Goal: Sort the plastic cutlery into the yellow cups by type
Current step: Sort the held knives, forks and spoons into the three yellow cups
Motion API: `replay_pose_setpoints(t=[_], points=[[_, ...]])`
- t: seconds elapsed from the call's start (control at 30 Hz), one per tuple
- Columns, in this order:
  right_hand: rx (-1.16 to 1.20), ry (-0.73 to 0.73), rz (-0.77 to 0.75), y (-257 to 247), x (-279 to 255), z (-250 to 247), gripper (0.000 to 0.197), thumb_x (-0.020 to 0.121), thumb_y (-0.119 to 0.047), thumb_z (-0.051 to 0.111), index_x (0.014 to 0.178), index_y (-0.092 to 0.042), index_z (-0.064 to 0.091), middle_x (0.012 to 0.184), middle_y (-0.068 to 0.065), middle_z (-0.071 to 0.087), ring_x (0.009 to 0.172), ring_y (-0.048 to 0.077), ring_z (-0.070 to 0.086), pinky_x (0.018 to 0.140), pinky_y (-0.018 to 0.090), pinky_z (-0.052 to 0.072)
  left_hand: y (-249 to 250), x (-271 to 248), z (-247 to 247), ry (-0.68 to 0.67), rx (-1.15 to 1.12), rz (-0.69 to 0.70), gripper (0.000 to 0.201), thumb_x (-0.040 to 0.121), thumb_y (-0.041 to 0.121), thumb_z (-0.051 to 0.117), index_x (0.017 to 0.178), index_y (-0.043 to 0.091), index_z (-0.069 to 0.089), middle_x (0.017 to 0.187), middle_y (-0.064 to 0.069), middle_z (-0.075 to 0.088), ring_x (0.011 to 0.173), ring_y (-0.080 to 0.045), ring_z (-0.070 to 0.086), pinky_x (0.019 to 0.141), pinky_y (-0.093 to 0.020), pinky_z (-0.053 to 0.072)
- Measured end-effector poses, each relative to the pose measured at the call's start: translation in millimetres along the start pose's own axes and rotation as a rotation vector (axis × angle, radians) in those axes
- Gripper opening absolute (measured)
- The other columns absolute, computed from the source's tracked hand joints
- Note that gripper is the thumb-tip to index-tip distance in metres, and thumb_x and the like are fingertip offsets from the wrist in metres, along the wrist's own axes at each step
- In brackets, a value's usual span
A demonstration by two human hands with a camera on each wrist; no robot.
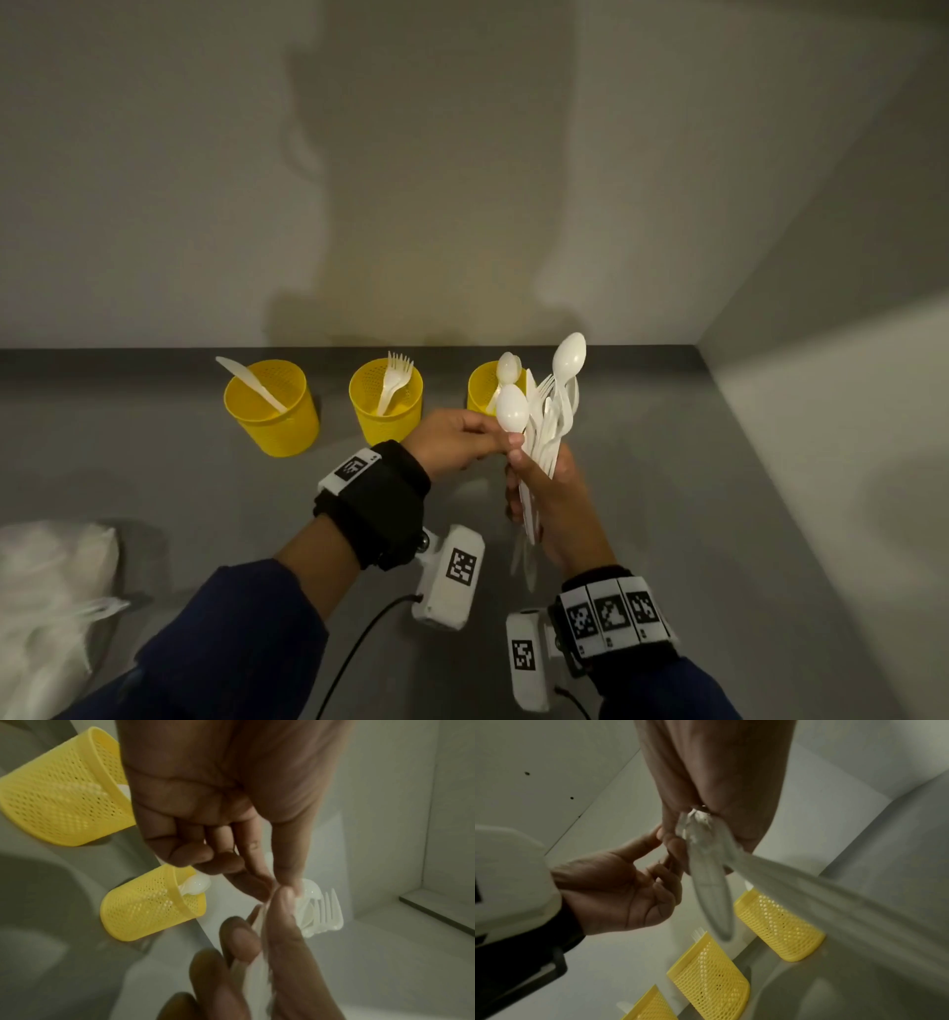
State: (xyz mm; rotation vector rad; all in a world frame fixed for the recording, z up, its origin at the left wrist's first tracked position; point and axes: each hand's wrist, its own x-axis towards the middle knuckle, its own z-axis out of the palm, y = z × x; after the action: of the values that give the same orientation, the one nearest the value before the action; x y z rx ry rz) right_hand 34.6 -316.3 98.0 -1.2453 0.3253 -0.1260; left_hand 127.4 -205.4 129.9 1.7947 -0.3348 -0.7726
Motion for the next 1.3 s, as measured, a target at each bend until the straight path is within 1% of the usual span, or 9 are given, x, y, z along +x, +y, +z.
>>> replay_pose_setpoints(t=[0.3,0.4,0.6,0.67,0.83,1.0,1.07,1.2,1.3], points=[[-0.058,0.12,0.021,-0.2,1.4,-38.0,0.012,0.088,-0.025,0.06,0.094,-0.017,0.052,0.058,0.001,0.048,0.044,0.011,0.043,0.04,0.022,0.038,23.0,29.7,-19.0,0.405,-0.174,0.22,0.014,0.08,0.013,0.066,0.069,0.02,0.069,0.057,0.014,0.067,0.054,0.005,0.055,0.062,-0.01,0.045],[-0.104,0.104,0.035,-0.9,2.6,-46.3,0.005,0.091,-0.02,0.056,0.095,-0.018,0.053,0.057,0.001,0.048,0.042,0.011,0.042,0.039,0.022,0.038,23.2,51.3,-17.0,0.492,-0.065,0.208,0.012,0.078,0.019,0.069,0.087,0.012,0.073,0.083,-0.001,0.071,0.081,-0.01,0.062,0.087,-0.028,0.048],[-0.158,0.048,0.055,-4.4,1.9,-50.2,0.008,0.091,-0.02,0.056,0.099,-0.019,0.052,0.056,0.0,0.049,0.041,0.013,0.044,0.039,0.024,0.04,6.8,76.6,-1.8,0.38,0.195,0.0,0.052,0.081,0.022,0.066,0.128,0.005,0.05,0.111,-0.013,0.067,0.11,-0.024,0.058,0.097,-0.03,0.041],[-0.166,0.024,0.063,-6.7,0.0,-49.8,0.011,0.091,-0.021,0.056,0.101,-0.018,0.052,0.057,0.001,0.05,0.041,0.014,0.045,0.039,0.024,0.042,7.5,73.7,1.5,0.432,0.196,0.043,0.053,0.08,0.023,0.067,0.128,0.009,0.049,0.096,-0.008,0.066,0.101,-0.021,0.057,0.095,-0.032,0.041],[-0.179,-0.048,0.114,-9.2,-4.9,-44.1,0.013,0.091,-0.023,0.057,0.103,-0.02,0.054,0.056,-0.002,0.05,0.04,0.015,0.044,0.038,0.023,0.04,20.1,51.7,20.1,0.227,0.048,0.176,0.005,0.079,0.028,0.067,0.075,0.03,0.069,0.087,0.001,0.068,0.095,-0.018,0.061,0.095,-0.035,0.046],[-0.258,-0.127,0.103,-10.9,-9.1,-36.7,0.013,0.09,-0.022,0.058,0.1,-0.014,0.053,0.058,0.0,0.051,0.039,0.014,0.043,0.037,0.024,0.038,22.8,45.2,22.5,0.127,-0.023,0.14,0.033,0.077,0.038,0.067,0.079,0.005,0.07,0.082,-0.011,0.062,0.08,-0.02,0.055,0.082,-0.035,0.043],[-0.261,-0.133,0.099,-10.9,-10.7,-36.0,0.012,0.09,-0.02,0.058,0.097,-0.013,0.052,0.059,0.002,0.05,0.038,0.013,0.043,0.037,0.023,0.038,25.8,44.1,20.6,0.13,-0.055,0.14,0.021,0.078,0.029,0.068,0.075,0.008,0.069,0.081,-0.014,0.062,0.077,-0.022,0.055,0.079,-0.035,0.045],[-0.303,-0.111,0.127,-8.9,-14.2,-38.9,0.009,0.091,-0.018,0.057,0.096,-0.015,0.051,0.059,0.002,0.048,0.04,0.012,0.041,0.036,0.023,0.036,38.1,46.6,10.5,0.214,-0.263,0.121,0.008,0.082,0.016,0.065,0.074,0.015,0.064,0.045,0.008,0.058,0.041,-0.003,0.048,0.05,-0.014,0.045],[-0.32,-0.057,0.127,-5.4,-17.7,-46.6,0.015,0.09,-0.026,0.058,0.1,-0.015,0.053,0.059,0.0,0.05,0.041,0.013,0.041,0.039,0.023,0.037,50.9,54.7,-6.5,0.382,-0.435,0.195,0.01,0.084,0.011,0.061,0.074,0.013,0.059,0.04,0.008,0.058,0.039,-0.001,0.05,0.045,-0.011,0.044]])
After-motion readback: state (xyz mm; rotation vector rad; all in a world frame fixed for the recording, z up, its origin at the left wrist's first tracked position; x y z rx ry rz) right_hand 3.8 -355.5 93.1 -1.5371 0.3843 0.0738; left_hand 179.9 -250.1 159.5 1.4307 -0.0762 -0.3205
